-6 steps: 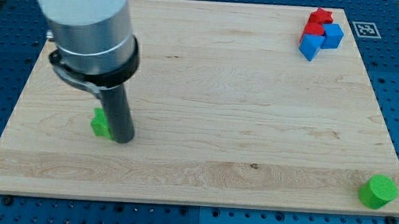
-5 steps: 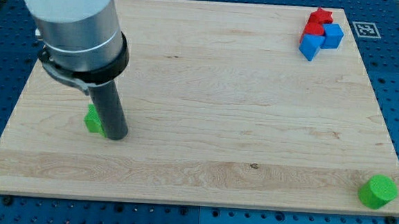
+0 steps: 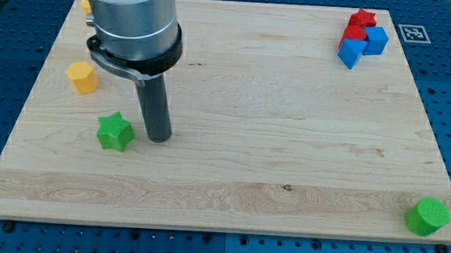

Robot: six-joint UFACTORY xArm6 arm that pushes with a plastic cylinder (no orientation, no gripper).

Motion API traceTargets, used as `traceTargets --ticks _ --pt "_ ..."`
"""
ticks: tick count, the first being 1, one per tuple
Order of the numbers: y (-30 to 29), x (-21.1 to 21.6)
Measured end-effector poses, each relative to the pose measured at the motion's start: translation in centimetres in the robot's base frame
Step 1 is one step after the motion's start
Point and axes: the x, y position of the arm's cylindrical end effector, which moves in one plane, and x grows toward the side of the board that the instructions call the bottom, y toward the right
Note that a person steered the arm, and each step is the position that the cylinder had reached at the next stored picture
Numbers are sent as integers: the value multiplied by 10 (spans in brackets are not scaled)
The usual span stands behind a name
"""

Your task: Slide the green star towards the bottom left

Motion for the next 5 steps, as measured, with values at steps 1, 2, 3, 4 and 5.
traceTargets --ticks 1,2,3,4,5 --pt "-17 1" --pt "-36 1" --pt "-59 7" --pt "-64 -3" --pt "-67 -9"
